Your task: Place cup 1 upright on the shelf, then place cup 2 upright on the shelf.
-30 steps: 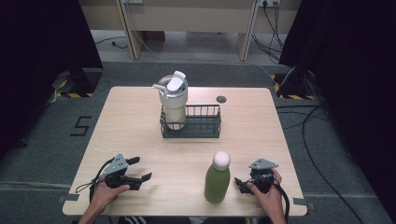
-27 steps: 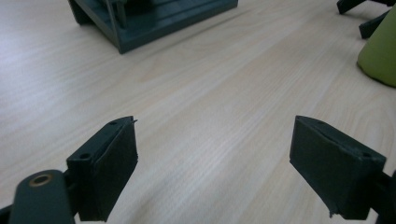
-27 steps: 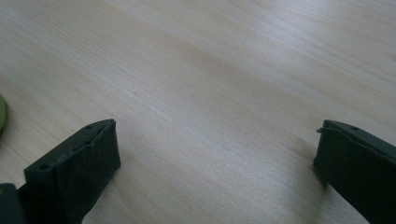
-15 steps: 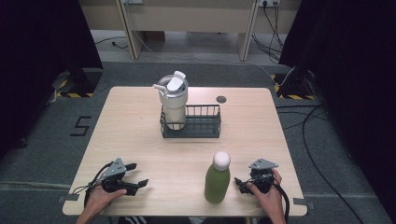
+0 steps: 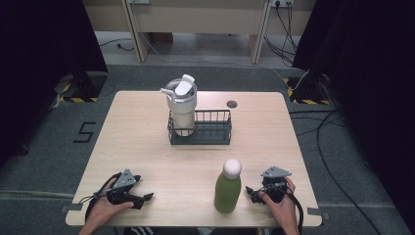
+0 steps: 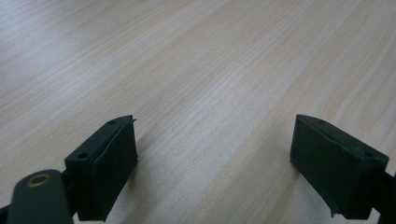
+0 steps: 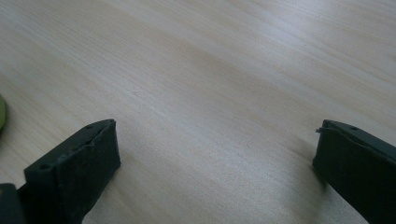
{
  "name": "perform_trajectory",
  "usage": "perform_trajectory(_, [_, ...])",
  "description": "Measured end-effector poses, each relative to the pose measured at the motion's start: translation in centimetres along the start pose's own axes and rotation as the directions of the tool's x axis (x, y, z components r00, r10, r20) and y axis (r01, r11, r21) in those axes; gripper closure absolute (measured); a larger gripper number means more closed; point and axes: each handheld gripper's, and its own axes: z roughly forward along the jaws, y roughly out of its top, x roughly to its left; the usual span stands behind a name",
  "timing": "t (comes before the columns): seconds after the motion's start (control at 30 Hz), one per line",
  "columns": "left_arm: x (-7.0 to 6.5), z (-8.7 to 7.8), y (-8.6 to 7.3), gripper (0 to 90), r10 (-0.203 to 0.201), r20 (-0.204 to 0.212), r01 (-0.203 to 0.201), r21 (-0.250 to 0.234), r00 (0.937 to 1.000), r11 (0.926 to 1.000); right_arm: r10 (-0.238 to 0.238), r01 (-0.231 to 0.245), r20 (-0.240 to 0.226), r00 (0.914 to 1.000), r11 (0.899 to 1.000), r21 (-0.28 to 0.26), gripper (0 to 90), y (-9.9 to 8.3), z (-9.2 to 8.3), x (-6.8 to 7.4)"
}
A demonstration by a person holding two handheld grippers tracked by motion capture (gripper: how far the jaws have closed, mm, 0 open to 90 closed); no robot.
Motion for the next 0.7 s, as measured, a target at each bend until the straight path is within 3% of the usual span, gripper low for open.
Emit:
perform_trajectory(0.23, [0.0,0.0,0.0,13.9,0.0,-0.001,0.0,-0.001,1.0,1.0,-0.005,0.005,-0.003,1.0,1.0,-0.001,1.2,0.0,0.0,0.1])
perform_trajectory(0.33, [0.0,0.0,0.0,13.8,-0.001,-0.001,0.001,-0.001,1.0,1.0,-0.03,0.03,-0.019,0.9994,0.999,-0.019,9.4,-0.1,-0.2,0.2])
perform_trajectory(0.4, [0.0,0.0,0.0,13.9,0.0,-0.001,0.0,-0.001,1.0,1.0,-0.021,0.02,-0.018,0.9996,0.999,-0.046,19.6,-0.2,-0.5,0.2])
perform_trajectory(0.47, [0.0,0.0,0.0,13.8,0.0,-0.001,0.0,-0.001,1.0,1.0,-0.015,0.016,0.005,0.9999,0.997,-0.073,14.3,-0.4,-0.7,0.2])
perform_trajectory(0.53, [0.0,0.0,0.0,13.9,-0.002,-0.002,0.002,-0.001,1.0,1.0,-0.012,0.013,0.004,0.9999,0.995,-0.099,17.5,-0.5,-1.2,0.1])
perform_trajectory(0.7, [0.0,0.0,0.0,13.8,-0.005,-0.007,0.005,-0.001,1.0,1.0,-0.013,0.012,-0.005,0.9999,0.986,-0.166,15.8,-0.5,-2.5,0.5])
